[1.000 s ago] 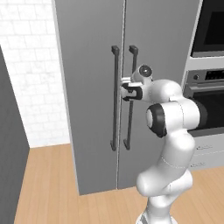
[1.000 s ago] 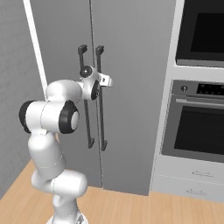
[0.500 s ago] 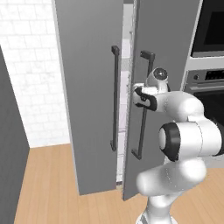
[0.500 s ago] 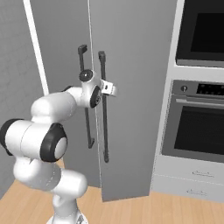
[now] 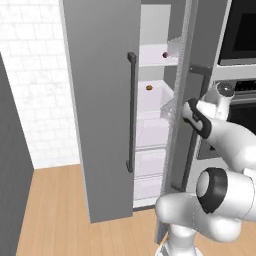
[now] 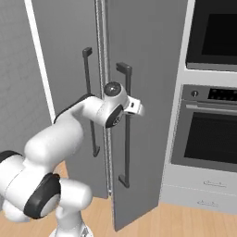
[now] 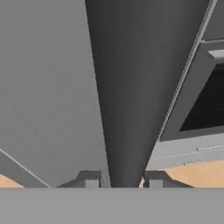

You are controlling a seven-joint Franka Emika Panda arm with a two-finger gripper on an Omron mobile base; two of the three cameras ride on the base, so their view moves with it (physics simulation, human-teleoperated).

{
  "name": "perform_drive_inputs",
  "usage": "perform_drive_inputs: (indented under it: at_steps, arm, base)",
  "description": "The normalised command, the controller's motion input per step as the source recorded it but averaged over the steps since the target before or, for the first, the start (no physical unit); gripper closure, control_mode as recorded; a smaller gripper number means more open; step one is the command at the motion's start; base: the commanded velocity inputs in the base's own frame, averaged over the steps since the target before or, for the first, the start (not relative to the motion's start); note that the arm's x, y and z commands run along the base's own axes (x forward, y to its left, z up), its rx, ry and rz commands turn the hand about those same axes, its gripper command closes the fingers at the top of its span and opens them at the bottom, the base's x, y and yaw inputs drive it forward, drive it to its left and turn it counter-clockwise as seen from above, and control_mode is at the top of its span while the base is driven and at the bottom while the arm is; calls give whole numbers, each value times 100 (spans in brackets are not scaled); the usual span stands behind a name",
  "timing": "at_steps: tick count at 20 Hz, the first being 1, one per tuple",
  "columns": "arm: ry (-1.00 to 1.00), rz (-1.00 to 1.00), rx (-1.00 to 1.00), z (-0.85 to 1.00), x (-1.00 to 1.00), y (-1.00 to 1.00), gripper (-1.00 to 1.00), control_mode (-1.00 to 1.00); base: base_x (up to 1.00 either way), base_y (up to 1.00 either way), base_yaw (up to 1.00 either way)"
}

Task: Take the strawberry from the fridge and place it on top of the pancake, located on the dining counter.

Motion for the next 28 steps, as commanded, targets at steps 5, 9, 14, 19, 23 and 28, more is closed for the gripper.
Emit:
perform_drive_inputs:
  at_steps: [5,9,14,19,23,28]
  arm:
    - [-2,0,0,12,-100,-3,-100,-100]
    - [0,0,-10,60,-100,37,-100,-100]
    - [12,0,-25,64,-40,74,-100,-100]
    - [25,0,-22,6,70,69,-100,-100]
    - [24,0,-17,0,100,26,-100,-100]
    - [14,-5,-14,-14,100,2,-100,-100]
  base:
    - [0,0,0]
    - [0,0,0]
    - [0,0,0]
    - [0,0,0]
    - [0,0,0]
    - [0,0,0]
